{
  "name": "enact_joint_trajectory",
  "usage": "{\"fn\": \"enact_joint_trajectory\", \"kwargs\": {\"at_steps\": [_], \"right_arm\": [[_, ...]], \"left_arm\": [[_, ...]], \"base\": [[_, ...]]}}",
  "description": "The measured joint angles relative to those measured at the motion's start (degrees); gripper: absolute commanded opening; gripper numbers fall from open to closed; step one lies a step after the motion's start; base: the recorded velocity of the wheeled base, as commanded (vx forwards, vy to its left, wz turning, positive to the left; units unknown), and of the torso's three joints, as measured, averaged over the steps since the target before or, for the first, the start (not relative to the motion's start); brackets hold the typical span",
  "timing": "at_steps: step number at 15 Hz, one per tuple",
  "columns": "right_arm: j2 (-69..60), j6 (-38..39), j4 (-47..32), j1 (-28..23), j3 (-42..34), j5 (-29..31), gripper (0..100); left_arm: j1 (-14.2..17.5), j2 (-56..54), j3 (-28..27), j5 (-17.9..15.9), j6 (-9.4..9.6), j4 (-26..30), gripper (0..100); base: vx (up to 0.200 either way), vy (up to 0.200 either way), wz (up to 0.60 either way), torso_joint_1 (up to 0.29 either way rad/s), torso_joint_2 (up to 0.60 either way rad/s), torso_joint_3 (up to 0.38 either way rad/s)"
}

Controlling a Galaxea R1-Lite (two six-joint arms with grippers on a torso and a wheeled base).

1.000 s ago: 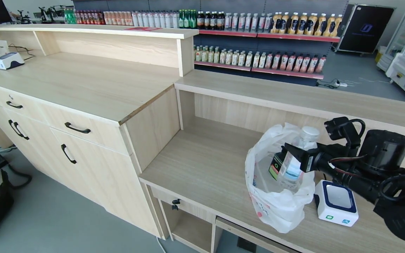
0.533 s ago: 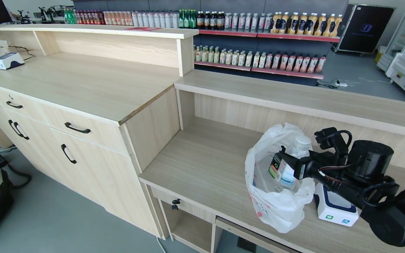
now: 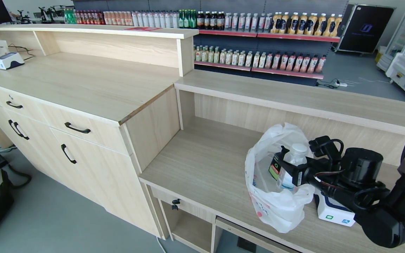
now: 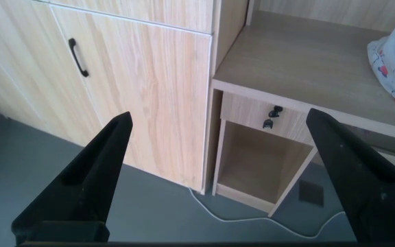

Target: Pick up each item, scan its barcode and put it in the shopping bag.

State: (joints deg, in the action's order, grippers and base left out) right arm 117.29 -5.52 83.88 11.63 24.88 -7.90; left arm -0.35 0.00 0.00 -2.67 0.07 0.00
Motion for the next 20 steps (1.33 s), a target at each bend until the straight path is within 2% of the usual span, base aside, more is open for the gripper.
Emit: {"fn": "enact_joint_trajectory", "kwargs": {"at_steps": [20], "right_arm": [[1.0,-2.1,-0.5,-0.6,-0.5,0.0,0]], "left_arm": [[0.0,0.0,0.0,0.0,0.02,0.0,100]], "base": [[0.0,0.0,0.0,0.0,0.0,0.0]]}}
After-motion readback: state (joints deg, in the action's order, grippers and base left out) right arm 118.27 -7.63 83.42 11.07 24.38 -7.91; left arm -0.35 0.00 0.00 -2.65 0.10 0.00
